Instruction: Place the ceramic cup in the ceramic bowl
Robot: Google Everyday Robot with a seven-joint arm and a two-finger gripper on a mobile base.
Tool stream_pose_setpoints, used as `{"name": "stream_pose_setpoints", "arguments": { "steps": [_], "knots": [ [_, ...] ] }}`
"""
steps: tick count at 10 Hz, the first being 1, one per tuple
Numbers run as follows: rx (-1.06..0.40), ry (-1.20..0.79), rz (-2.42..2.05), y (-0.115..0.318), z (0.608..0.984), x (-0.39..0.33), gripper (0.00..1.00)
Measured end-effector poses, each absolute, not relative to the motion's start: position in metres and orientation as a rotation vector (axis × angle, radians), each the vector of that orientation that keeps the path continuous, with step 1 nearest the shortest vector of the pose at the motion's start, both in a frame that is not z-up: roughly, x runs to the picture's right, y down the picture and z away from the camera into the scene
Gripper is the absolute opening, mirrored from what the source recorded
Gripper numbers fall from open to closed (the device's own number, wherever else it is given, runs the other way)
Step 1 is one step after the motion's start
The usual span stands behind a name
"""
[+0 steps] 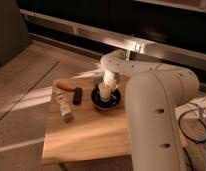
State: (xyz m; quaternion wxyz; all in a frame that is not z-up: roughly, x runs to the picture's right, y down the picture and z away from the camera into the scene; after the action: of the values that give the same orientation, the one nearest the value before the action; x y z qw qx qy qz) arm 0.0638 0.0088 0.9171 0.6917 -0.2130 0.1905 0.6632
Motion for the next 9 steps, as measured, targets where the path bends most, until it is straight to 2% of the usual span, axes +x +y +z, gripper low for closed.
{"name": "stream_pose_setpoints", "arguments": {
  "steps": [1, 2, 6, 9],
  "knots": [
    [-0.478, 0.420, 1.475, 0.0094, 0.9185, 0.0626, 0.24],
    [-0.483, 0.410, 1.464, 0.0103, 0.9207, 0.0605, 0.38],
    [-0.496, 0.399, 1.452, 0.0146, 0.9231, 0.0588, 0.77],
    [-0.496, 0.395, 1.448, 0.0146, 0.9231, 0.0579, 0.80]
  ]
}}
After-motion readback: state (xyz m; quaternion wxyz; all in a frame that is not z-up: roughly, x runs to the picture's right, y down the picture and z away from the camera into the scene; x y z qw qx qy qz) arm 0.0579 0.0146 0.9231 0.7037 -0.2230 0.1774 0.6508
